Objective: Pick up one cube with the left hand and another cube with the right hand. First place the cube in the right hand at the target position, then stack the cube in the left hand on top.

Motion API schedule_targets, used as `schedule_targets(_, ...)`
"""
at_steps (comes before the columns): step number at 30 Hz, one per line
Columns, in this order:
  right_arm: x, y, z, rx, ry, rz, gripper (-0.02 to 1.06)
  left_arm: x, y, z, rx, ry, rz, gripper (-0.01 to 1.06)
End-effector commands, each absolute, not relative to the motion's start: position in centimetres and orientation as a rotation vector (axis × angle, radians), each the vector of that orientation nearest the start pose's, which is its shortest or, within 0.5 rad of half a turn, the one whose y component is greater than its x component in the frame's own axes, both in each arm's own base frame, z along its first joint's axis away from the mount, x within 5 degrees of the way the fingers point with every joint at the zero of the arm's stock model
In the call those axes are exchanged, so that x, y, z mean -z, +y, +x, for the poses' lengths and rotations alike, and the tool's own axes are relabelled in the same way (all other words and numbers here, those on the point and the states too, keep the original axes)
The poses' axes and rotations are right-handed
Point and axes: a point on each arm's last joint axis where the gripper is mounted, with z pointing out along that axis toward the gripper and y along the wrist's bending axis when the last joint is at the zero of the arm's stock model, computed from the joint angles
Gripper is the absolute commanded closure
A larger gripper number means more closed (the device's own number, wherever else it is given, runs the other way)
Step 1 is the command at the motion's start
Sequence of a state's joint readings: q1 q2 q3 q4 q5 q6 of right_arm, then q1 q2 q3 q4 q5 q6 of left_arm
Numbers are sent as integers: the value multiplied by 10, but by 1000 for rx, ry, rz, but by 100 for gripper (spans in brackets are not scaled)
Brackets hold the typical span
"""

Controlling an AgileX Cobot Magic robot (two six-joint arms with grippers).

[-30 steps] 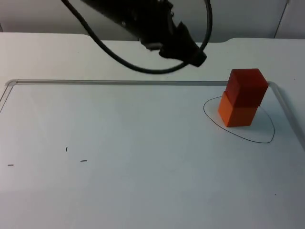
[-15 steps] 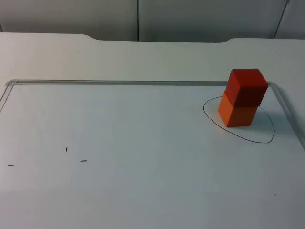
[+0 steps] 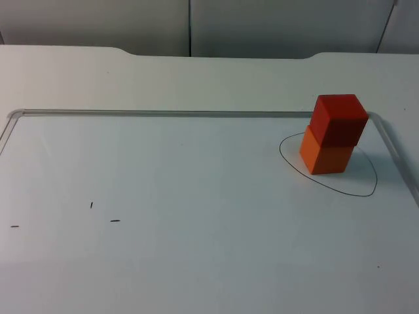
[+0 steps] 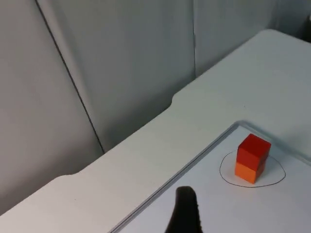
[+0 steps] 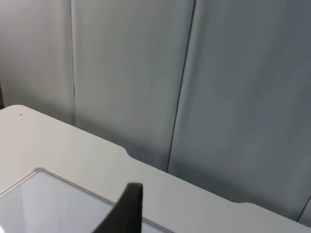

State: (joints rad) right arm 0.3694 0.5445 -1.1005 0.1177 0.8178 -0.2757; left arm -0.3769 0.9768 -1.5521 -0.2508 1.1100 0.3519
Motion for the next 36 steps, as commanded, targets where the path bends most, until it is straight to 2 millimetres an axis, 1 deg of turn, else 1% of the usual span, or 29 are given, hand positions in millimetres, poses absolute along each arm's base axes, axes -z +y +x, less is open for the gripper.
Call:
schedule_targets(1, -453, 28, 46, -209, 1660, -566, 0, -500, -55, 93, 311, 1836, 655, 41)
schedule_targets(2, -451, 28, 46, -209, 1671, -571, 0, -493, -46, 78, 290, 1826, 613, 41)
schedule_targets(4, -449, 28, 45, -209, 1698, -584, 0, -466, -26, 57, 205, 1855, 508, 41)
schedule_targets(5, -449, 28, 45, -209, 1698, -584, 0, -466, -26, 57, 205, 1855, 508, 41)
schedule_targets(7, -447, 29, 43, -217, 1709, -616, 0, -442, -10, 39, 147, 1877, 393, 41)
schedule_targets(9, -446, 31, 42, -224, 1701, -661, 0, -417, 5, 19, 99, 1891, 324, 41)
schedule_targets(10, -446, 32, 41, -237, 1702, -673, 0, -404, 10, 12, 85, 1907, 293, 41)
schedule_targets(11, -446, 32, 41, -237, 1702, -673, 0, -404, 10, 12, 85, 1907, 293, 41)
schedule_targets(14, -444, 34, 41, -248, 1708, -686, 0, -373, 22, -10, 95, 1923, 214, 41)
schedule_targets(15, -444, 34, 41, -248, 1708, -686, 0, -373, 22, -10, 95, 1923, 214, 41)
schedule_targets(16, -441, 34, 41, -255, 1702, -687, 0, -363, 25, -17, 100, 1935, 198, 41)
schedule_targets(18, -426, 35, 41, -255, 1693, -699, 0, -347, 30, -27, 121, 1936, 159, 41)
schedule_targets(20, -409, 33, 37, -260, 1679, -683, 0, -332, 31, -31, 131, 1926, 156, 41)
schedule_targets(21, -409, 33, 37, -260, 1679, -683, 0, -332, 31, -31, 131, 1926, 156, 41)
schedule_targets(22, -395, 32, 34, -272, 1674, -671, 0, -321, 29, -28, 130, 1935, 162, 41)
schedule_targets(23, -393, 32, 32, -280, 1661, -661, 0, -319, 28, -26, 131, 1940, 165, 41)
schedule_targets(25, -378, 28, 21, -304, 1647, -640, 0, -302, 23, -19, 147, 2017, 185, 41)
schedule_targets(26, -376, 27, 18, -305, 1644, -641, 0, -298, 21, -17, 162, 2032, 192, 41)
schedule_targets(27, -376, 27, 18, -305, 1644, -641, 0, -298, 21, -17, 162, 2032, 192, 41)
schedule_targets(29, -371, 23, 6, -304, 1629, -646, 0, -290, 17, -13, 176, 2058, 203, 41)
schedule_targets(30, -370, 21, -1, -315, 1625, -641, 0, -282, 15, -10, 177, 2090, 210, 41)
schedule_targets(31, -369, 19, -5, -312, 1626, -636, 0, -283, 15, -10, 181, 2082, 209, 41)
schedule_targets(33, -368, 18, -8, -313, 1627, -636, 0, -284, 15, -10, 176, 2069, 212, 41)
schedule_targets(36, -360, 13, -18, -322, 1679, -626, 0, -282, 14, -6, 178, 2046, 216, 41)
